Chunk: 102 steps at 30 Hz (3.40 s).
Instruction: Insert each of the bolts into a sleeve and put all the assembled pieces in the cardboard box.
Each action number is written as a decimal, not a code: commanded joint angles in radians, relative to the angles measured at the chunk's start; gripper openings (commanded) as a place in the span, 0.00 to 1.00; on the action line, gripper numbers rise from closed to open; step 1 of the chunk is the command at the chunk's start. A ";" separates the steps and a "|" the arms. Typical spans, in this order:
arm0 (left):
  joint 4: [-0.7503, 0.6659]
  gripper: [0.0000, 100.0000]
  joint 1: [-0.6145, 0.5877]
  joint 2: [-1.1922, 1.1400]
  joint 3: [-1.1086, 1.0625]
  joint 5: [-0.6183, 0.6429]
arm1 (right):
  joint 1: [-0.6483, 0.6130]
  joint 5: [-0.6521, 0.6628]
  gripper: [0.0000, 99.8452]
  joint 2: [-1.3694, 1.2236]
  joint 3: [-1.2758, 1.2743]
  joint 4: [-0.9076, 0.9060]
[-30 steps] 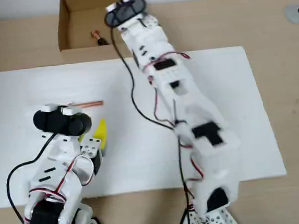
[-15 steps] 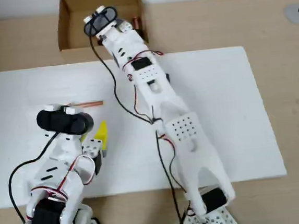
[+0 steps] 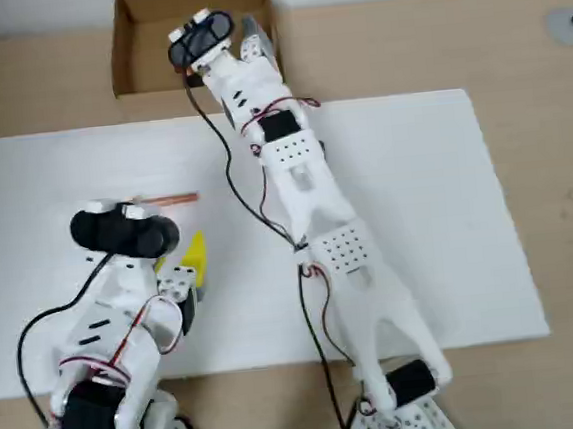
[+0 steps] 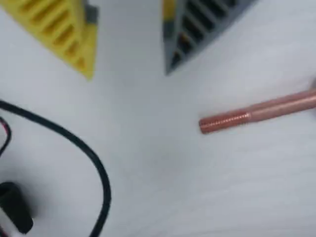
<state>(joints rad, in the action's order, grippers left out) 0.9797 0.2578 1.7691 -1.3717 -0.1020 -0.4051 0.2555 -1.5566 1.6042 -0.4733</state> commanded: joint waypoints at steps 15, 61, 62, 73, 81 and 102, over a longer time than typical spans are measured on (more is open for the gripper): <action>0.005 0.08 -0.003 0.010 0.074 -0.002 | 0.001 -0.362 0.01 0.716 0.067 -1.094; 0.206 0.01 -0.006 -0.001 0.121 -0.086 | -0.012 -0.374 0.01 3.036 -2.153 -0.918; 0.206 0.01 -0.006 -0.001 0.123 -0.077 | -0.012 -0.374 0.01 3.080 -2.203 -0.884; 0.167 0.01 -0.167 -0.334 0.216 0.011 | -0.012 -0.376 0.01 3.464 -2.660 -0.658; 0.109 0.01 -0.167 -0.630 0.430 0.020 | -0.012 -0.374 0.01 3.478 -2.677 -0.661; -0.144 0.07 -0.384 -1.253 0.649 0.736 | -0.012 -0.376 0.01 3.478 -2.718 -0.675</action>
<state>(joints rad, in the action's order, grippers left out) 0.8370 -0.0921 0.5201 -0.7779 0.6084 -0.4081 -0.1174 1.8098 -1.1086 -1.1515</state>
